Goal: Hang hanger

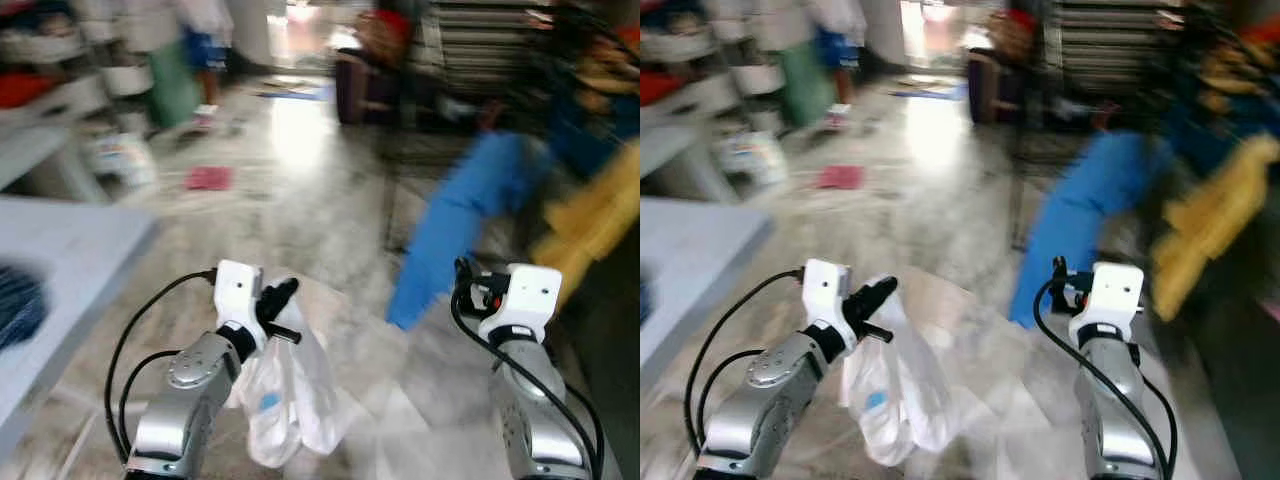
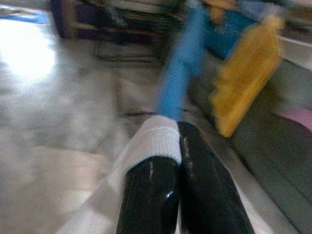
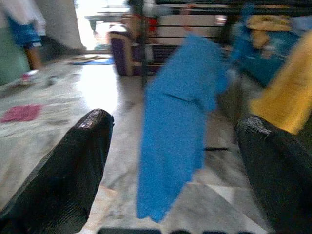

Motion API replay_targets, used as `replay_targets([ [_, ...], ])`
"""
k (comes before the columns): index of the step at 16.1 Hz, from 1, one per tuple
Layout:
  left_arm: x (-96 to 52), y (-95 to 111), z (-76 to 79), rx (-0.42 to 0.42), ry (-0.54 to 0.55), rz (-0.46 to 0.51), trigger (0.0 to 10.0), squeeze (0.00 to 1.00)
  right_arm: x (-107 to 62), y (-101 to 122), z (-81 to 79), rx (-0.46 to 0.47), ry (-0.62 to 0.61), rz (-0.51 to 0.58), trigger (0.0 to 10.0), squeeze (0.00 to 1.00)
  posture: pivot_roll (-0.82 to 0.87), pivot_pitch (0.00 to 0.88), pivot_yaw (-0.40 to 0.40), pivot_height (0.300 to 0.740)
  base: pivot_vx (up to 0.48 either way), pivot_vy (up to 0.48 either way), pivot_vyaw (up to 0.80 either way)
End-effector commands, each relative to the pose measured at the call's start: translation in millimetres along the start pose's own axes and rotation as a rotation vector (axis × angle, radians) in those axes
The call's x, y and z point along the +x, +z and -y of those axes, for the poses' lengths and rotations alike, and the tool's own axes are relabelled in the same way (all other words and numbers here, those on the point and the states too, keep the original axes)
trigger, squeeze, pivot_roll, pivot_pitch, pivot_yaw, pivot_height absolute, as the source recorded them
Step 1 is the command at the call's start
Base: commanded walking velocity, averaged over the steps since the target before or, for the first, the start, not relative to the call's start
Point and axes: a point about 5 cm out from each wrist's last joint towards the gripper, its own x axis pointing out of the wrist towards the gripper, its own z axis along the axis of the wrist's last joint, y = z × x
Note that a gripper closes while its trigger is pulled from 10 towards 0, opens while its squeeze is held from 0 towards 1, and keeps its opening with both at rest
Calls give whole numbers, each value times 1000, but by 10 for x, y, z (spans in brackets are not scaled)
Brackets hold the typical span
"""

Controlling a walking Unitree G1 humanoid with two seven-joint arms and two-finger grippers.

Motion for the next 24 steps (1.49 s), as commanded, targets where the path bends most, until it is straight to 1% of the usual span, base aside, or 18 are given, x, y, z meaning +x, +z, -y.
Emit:
replay_targets([
  [1,2,51,92,18,-53,18,10000,0,4,13,17,-1,-18,5,10000,0,-23,22,25,740,0,442,-800],
  [3,-9,33,130,39,-83,6,10000,0,1,12,9,0,-18,4,10000,0,-21,25,24,740,0,446,-800],
  [4,-12,33,139,32,-85,8,10000,0,5,7,1,0,-19,4,10000,0,-18,27,25,740,0,446,-800],
  [8,-9,94,185,23,-119,41,10000,0,25,16,-22,4,-18,8,10000,0,-12,37,27,740,0,0,-800],
  [12,-28,89,199,45,-126,40,10000,0,13,5,-46,10,-15,8,10000,0,-12,38,28,740,0,0,-114],
  [13,-18,98,176,65,-97,41,10000,0,8,0,-45,9,-15,7,10000,0,-12,39,27,740,0,0,0],
  [14,12,125,114,106,-16,58,10000,0,6,-1,-44,8,-15,6,10000,0,-13,40,27,740,0,0,0],
  [15,54,158,59,125,61,61,10000,0,5,1,-45,6,-15,7,10000,0,-14,40,27,740,0,0,0],
  [16,83,190,30,173,120,67,10000,0,7,3,-44,6,-15,7,10000,0,-13,41,26,740,0,0,0],
  [17,117,201,12,189,167,58,10000,0,11,4,-45,4,-16,8,10000,0,-12,41,27,740,0,0,0],
  [18,132,204,-5,176,199,56,10000,0,17,6,-48,2,-17,9,10000,0,-12,40,27,740,0,0,0],
  [19,142,188,-5,186,204,43,10000,0,19,8,-48,-2,-20,10,10000,0,-13,41,28,740,0,0,0],
  [21,148,182,4,176,203,46,10000,0,22,10,-46,-8,-25,10,10000,0,-13,41,28,740,0,0,0],
  [22,176,210,-27,171,289,47,10000,0,30,9,-36,-14,-34,8,10000,0,-10,46,26,740,0,0,0],
  [23,197,225,-53,181,339,39,10000,0,34,10,-32,-16,-38,7,10000,0,-10,47,25,740,0,0,0],
  [24,209,231,-72,172,362,30,10000,0,38,13,-33,-18,-39,7,10000,0,-8,54,24,740,0,0,0],
])
